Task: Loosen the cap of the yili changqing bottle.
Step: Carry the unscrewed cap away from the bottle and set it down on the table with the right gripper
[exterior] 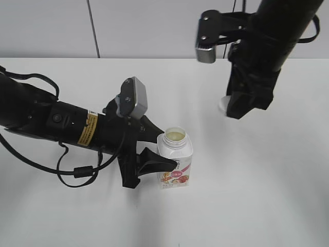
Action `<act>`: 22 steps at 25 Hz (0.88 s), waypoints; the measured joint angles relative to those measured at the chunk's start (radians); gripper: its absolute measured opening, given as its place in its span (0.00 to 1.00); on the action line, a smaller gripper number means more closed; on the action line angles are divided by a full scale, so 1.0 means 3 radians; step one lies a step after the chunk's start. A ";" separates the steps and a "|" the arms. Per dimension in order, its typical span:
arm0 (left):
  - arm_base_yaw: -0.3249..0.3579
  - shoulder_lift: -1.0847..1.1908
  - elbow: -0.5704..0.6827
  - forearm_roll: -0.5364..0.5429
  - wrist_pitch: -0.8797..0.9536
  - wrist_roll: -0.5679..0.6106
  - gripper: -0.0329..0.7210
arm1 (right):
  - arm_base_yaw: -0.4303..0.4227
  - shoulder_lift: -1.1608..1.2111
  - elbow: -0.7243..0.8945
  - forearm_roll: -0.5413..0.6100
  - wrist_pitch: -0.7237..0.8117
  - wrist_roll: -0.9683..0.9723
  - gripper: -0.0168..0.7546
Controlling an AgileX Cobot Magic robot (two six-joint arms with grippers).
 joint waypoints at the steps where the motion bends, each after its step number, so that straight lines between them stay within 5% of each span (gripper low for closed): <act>1: 0.0000 0.0000 0.0000 -0.0028 0.0004 0.0000 0.60 | -0.0117 -0.0001 0.0000 0.0000 0.0009 0.0025 0.52; 9: 0.0080 0.0003 0.0003 -0.0373 0.0108 0.0000 0.60 | -0.0717 -0.0005 0.0017 0.0079 -0.0228 0.0192 0.52; 22: 0.0126 0.0016 0.0013 -0.1219 0.0311 0.0458 0.60 | -0.0795 0.0593 0.0017 0.0138 -0.0959 0.1788 0.52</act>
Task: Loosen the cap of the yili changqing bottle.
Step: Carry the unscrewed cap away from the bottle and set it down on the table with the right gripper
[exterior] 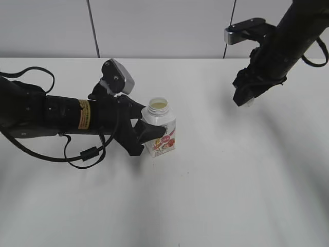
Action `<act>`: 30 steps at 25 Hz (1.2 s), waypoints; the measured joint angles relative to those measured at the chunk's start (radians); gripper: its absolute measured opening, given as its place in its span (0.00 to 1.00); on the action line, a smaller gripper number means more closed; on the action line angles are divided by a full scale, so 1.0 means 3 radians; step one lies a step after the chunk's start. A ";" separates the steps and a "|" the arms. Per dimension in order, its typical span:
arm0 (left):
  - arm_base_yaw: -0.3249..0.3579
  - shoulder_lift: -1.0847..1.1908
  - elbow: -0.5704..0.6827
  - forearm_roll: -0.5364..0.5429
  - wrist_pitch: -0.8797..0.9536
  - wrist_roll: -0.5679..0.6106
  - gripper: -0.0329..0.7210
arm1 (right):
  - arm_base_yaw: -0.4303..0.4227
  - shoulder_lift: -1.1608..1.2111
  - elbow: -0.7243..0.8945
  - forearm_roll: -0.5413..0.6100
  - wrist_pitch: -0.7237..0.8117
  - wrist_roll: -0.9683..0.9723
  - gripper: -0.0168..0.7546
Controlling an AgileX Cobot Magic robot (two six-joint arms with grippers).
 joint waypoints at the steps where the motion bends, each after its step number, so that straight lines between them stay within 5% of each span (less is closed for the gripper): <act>1: 0.0000 0.0004 0.0003 -0.0074 -0.0003 0.0039 0.60 | 0.0000 0.0073 0.0000 0.0000 -0.0013 0.0152 0.52; 22: 0.0000 0.0044 0.0003 -0.0248 -0.0018 0.0103 0.60 | -0.0003 0.0707 0.0000 0.0007 -0.0557 0.0544 0.52; 30: 0.0000 0.0047 0.0003 -0.0242 -0.0028 0.0103 0.60 | -0.0003 0.0707 0.0000 0.0014 -0.0557 0.0544 0.79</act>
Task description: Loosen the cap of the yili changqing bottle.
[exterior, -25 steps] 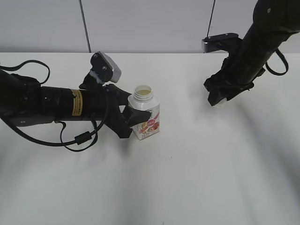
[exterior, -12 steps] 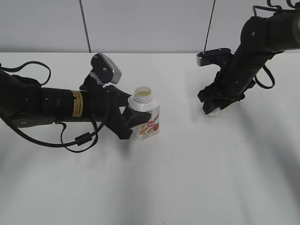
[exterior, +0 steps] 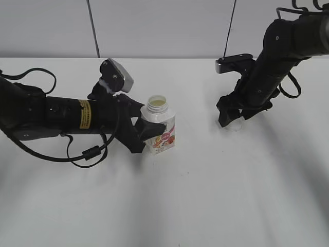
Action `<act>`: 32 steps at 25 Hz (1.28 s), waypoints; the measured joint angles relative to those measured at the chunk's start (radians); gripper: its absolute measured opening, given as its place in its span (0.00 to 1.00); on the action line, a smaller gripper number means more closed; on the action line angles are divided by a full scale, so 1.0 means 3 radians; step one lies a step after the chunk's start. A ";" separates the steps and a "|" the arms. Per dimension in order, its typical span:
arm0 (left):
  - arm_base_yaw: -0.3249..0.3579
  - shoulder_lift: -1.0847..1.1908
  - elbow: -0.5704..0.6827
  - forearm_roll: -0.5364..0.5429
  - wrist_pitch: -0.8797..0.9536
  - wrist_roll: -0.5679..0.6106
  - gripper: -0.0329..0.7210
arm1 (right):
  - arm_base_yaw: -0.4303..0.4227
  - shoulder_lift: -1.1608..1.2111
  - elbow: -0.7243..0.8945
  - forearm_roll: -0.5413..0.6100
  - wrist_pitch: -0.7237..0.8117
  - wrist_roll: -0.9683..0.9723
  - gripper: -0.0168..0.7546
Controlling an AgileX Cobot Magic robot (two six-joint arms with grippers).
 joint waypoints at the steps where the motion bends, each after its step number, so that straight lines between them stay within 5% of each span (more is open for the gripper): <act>1: 0.0000 0.0000 0.0000 0.0015 0.0000 0.0000 0.61 | 0.0000 0.0000 0.0000 0.0000 0.0000 0.0000 0.79; 11: 0.0035 0.0000 0.0000 0.0184 0.0033 0.0000 0.81 | -0.0003 -0.0004 0.0000 0.0001 0.0030 0.0000 0.79; 19: 0.0225 -0.0018 0.0000 0.0351 0.0023 -0.0009 0.82 | -0.0003 -0.0269 0.0000 0.0004 0.0115 -0.0004 0.79; 26: 0.0363 -0.0028 0.0000 0.1083 0.0027 -0.0312 0.82 | -0.0003 -0.0468 0.0000 0.0004 0.0165 -0.0004 0.79; 32: 0.0559 -0.0129 0.0000 0.1313 0.0295 -0.0369 0.82 | -0.0003 -0.0624 0.0000 -0.0011 0.0190 -0.0004 0.79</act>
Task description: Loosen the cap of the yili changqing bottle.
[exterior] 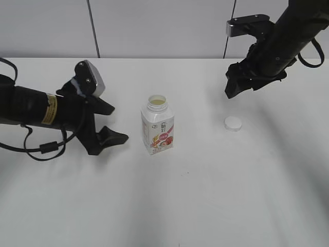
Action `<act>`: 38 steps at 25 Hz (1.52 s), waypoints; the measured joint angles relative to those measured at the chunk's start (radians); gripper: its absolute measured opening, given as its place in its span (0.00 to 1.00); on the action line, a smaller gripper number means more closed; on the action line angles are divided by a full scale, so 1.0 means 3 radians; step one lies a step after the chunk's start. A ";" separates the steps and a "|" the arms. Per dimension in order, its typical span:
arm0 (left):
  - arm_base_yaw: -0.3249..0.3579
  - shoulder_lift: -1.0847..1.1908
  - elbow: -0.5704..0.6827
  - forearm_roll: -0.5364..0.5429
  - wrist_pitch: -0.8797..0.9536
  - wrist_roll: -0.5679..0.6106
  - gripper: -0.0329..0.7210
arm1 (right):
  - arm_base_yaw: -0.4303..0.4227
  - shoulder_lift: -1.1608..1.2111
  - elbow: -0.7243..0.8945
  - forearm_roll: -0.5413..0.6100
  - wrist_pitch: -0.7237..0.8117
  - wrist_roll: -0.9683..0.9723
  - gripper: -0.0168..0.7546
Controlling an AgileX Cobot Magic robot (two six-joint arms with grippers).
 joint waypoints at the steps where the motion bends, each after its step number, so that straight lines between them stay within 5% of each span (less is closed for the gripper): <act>1: 0.0031 -0.0049 0.0000 0.0008 0.0147 -0.0003 0.82 | 0.0000 -0.0015 0.0000 -0.0012 0.0003 0.0000 0.79; 11: 0.0077 -0.0754 0.0000 -0.0331 0.2402 -0.0007 0.82 | 0.0000 -0.0034 -0.0204 -0.0084 0.0020 0.0000 0.79; 17: 0.0142 -0.1074 -0.0160 -0.1481 0.2935 0.0066 0.79 | 0.0000 -0.0034 -0.0506 -0.0160 0.0146 0.0087 0.79; 23: 0.0187 -0.1188 -0.0487 -0.2415 0.3611 0.0871 0.78 | -0.0012 -0.0038 -0.0904 -0.0539 0.0601 0.0285 0.79; 29: 0.0371 -0.1195 -0.0932 -0.3852 0.4310 0.2085 0.77 | -0.0198 -0.0042 -0.1034 -0.0634 0.0995 0.0366 0.79; 38: 0.0700 -0.1198 -0.1421 -0.4341 0.5378 0.2355 0.77 | -0.0687 -0.0087 -0.1034 -0.0582 0.1497 0.0411 0.79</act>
